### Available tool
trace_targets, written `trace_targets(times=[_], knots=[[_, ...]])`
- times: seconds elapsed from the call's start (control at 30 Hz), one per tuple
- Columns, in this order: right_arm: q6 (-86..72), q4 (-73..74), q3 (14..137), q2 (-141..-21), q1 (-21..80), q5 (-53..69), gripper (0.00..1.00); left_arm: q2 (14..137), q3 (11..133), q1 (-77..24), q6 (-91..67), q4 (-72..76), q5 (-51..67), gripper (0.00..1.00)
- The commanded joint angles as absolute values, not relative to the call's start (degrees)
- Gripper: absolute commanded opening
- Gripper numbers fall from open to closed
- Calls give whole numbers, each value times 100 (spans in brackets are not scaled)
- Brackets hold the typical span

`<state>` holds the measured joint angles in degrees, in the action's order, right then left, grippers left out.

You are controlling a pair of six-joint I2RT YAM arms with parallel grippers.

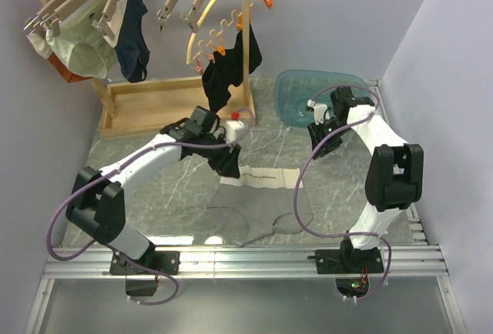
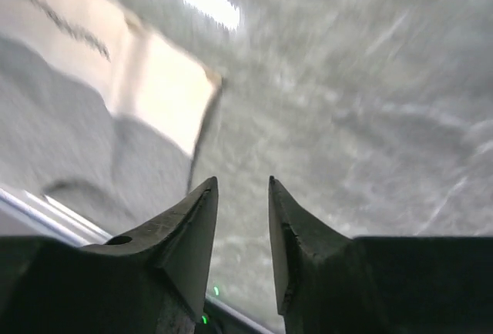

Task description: Clip the underwear to the hanger

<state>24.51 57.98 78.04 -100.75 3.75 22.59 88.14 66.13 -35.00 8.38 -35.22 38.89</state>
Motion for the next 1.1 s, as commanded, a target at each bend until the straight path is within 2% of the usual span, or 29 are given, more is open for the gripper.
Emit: trace_targets(times=[0.0, 0.13, 0.27, 0.43, 0.6, 0.67, 0.73, 0.93, 1.07], knots=[[1811, 5300, 8077, -10142, 404, 2512, 40, 8710, 6470, -3165, 36, -2937, 3105, 51], [1504, 5160, 7946, -10380, 641, 2584, 39, 9297, 6548, -2849, -614, -2637, 2349, 46], [1424, 4879, 7603, -10468, 869, 2417, 43, 9685, 6583, -2716, -782, -2575, 1978, 46], [1319, 4676, 7489, -10792, 1011, 2452, 43, 10115, 6636, -2672, -870, -2575, 1679, 45], [1301, 4597, 7488, -11082, 1090, 2487, 41, 9827, 6513, -2637, -458, -2434, 2311, 46], [1292, 4597, 7541, -11232, 1090, 2531, 39, 9791, 6495, -2689, -404, -2557, 2120, 46], [1292, 4579, 7576, -11302, 1090, 2522, 36, 9826, 6434, -2681, -457, -2575, 1996, 46], [1336, 4553, 7594, -11329, 1099, 2461, 16, 10264, 6372, -2689, -870, -2443, 1706, 42], [1362, 4544, 7681, -11373, 1116, 2417, 4, 10468, 6355, -2681, -941, -2452, 1565, 28]])
